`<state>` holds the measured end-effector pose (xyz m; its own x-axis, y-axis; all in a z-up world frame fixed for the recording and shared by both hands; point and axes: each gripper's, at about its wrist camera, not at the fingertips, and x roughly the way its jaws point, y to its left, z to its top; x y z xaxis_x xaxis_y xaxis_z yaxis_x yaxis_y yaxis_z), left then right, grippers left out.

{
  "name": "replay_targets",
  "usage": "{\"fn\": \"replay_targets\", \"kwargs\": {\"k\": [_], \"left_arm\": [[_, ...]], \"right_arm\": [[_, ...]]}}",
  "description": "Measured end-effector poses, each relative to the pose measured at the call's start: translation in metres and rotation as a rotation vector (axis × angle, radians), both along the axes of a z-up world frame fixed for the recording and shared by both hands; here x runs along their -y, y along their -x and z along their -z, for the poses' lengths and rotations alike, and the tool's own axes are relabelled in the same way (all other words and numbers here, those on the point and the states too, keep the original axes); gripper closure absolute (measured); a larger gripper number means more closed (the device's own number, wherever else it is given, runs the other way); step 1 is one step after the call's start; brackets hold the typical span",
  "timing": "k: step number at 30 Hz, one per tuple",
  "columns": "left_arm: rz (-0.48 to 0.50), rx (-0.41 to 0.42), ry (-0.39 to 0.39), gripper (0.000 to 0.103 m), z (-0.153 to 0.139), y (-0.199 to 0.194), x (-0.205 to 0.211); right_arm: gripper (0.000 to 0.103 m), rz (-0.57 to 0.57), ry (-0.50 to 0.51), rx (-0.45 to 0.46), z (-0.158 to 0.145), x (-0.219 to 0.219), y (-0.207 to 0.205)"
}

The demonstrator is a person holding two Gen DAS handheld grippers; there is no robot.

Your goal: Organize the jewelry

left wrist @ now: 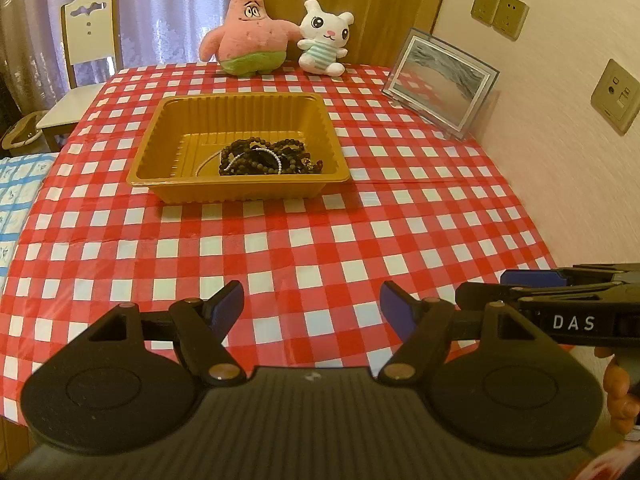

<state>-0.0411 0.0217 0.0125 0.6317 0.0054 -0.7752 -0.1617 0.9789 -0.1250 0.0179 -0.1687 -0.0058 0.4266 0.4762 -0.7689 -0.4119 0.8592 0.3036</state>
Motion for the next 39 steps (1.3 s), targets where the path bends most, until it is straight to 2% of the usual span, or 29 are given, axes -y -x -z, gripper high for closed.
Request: {"fn": "replay_targets", "kwargs": {"k": [39], "left_arm": [[0.001, 0.001, 0.001, 0.03, 0.0004, -0.0023, 0.0014]], "right_arm": [[0.043, 0.007, 0.002, -0.003, 0.0003, -0.0007, 0.0004]]}}
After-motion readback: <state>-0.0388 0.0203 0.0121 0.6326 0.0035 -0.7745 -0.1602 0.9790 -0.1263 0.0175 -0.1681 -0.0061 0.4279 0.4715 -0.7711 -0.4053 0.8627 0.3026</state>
